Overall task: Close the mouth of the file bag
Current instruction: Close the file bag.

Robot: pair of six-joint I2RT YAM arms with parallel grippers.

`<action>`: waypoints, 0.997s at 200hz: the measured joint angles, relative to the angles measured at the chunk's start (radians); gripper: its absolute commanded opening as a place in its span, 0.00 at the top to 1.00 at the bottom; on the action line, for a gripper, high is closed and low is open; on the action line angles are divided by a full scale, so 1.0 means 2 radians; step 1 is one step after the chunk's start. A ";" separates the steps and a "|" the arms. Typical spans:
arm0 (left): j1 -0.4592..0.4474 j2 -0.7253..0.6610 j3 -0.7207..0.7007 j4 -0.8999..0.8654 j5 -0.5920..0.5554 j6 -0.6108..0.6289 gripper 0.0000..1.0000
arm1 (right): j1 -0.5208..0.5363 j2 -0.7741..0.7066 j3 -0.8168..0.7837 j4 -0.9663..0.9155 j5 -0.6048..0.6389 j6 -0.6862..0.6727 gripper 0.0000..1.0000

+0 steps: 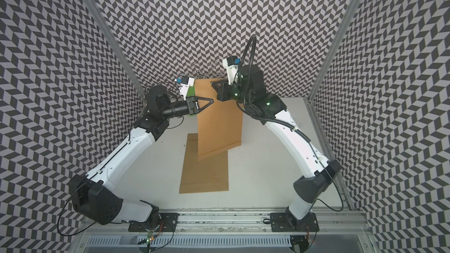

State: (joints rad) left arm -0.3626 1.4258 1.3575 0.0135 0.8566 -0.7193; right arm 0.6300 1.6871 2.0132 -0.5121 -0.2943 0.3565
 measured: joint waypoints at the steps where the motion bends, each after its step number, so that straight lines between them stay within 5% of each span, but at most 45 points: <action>1: 0.000 0.000 0.000 0.000 0.000 0.000 1.00 | 0.001 0.000 0.000 0.000 0.000 0.000 1.00; 97: 0.014 0.001 0.000 0.010 -0.001 -0.005 1.00 | 0.036 0.007 0.001 -0.004 -0.008 0.002 1.00; 199: 0.036 0.023 0.031 0.028 -0.002 -0.036 1.00 | 0.049 -0.063 -0.108 0.000 -0.004 0.006 1.00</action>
State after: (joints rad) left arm -0.2913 1.4708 1.4185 0.0696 0.8536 -0.7918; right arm 0.7284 1.5620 1.7981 -0.5125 -0.3016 0.3683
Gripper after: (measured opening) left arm 0.056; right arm 0.047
